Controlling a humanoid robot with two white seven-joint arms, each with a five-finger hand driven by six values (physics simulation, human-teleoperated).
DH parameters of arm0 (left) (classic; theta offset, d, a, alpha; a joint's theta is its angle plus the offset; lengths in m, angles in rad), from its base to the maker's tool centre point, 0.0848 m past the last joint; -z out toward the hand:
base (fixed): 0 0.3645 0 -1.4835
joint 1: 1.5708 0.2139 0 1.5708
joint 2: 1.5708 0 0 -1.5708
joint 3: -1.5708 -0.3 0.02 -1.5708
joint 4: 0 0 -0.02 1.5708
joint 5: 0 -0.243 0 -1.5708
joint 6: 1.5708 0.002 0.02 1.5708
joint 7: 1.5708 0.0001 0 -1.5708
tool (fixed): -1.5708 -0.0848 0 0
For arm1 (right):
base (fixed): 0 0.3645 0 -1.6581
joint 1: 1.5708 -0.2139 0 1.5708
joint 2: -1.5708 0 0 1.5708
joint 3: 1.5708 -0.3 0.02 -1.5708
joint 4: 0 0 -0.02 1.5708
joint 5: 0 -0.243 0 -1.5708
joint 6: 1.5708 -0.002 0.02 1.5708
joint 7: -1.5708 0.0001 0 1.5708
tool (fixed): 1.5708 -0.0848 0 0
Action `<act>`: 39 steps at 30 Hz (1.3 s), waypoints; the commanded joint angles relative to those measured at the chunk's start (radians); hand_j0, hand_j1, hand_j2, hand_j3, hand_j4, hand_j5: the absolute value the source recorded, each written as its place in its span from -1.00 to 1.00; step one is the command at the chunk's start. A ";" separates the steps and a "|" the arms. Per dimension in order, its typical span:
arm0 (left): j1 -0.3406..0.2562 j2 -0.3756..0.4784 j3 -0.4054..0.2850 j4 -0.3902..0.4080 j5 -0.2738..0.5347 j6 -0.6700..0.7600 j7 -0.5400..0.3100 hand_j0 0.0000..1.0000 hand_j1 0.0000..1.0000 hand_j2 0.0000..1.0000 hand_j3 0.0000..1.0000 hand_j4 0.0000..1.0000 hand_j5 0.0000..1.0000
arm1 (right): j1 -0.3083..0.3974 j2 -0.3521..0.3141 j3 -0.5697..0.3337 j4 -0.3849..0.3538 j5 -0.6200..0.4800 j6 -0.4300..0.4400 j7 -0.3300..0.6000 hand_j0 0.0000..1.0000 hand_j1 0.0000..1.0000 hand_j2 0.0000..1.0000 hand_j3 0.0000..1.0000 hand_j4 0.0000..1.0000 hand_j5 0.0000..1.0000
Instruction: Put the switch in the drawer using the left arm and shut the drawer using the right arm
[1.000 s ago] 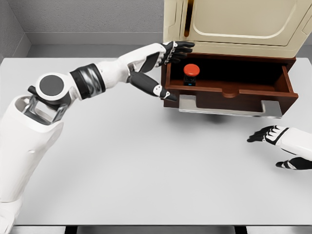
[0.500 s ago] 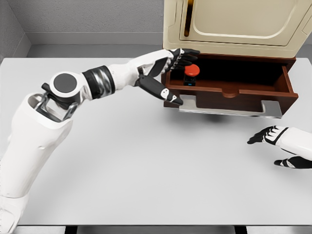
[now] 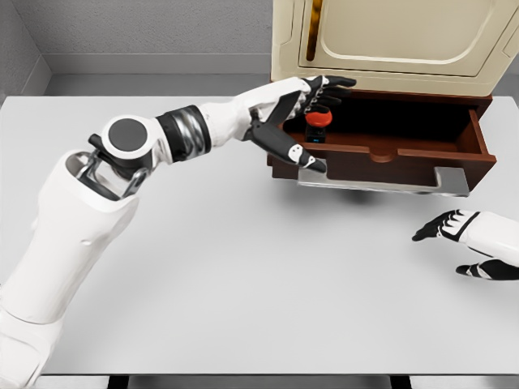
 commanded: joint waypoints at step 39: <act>-0.051 -0.067 -0.043 0.039 0.093 0.089 0.042 1.00 1.00 1.00 1.00 1.00 1.00 | -0.002 -0.001 0.000 -0.002 -0.007 0.001 0.000 0.66 0.66 0.66 0.66 0.66 0.66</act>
